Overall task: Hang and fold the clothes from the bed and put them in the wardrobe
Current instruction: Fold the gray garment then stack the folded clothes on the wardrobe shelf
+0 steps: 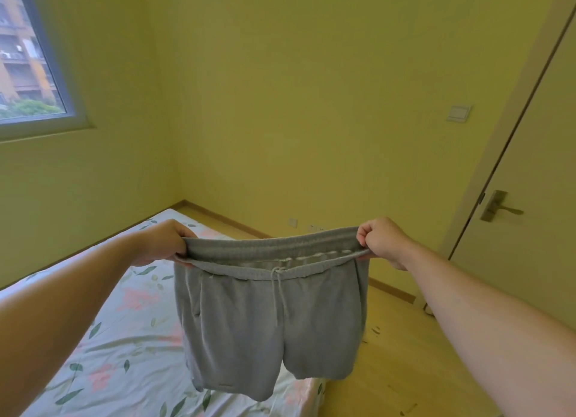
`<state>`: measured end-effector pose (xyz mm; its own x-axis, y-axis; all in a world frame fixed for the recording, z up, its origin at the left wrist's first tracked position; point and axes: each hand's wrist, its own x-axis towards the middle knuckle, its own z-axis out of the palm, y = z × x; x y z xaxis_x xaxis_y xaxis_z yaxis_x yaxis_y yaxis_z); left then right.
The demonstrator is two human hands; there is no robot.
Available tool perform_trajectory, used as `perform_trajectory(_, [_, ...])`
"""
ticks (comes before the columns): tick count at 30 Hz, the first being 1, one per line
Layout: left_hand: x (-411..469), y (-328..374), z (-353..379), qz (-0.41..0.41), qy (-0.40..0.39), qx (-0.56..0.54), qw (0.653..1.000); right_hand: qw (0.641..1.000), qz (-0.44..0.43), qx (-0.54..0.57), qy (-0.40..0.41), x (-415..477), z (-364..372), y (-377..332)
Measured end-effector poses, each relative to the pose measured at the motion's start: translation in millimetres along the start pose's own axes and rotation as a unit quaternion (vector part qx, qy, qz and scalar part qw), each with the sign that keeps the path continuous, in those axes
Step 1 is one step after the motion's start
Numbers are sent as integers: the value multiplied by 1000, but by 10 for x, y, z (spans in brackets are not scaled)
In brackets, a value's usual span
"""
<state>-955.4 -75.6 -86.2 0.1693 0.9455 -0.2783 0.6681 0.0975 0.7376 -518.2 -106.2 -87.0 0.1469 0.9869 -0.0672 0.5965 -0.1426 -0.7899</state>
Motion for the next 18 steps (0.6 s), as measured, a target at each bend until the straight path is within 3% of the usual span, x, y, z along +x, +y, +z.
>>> perform_trajectory(6, [65,-1,-57,14,7,120,993,988,-58,-129,-65,-4,-42,-33])
perform_trajectory(11, [2,22,-17,61,10,254,965,979,-75,-157,-109,47,-24,40])
perform_trajectory(18, [-65,41,174,157,87,370,911,955,-136,-254,-73,88,186,147])
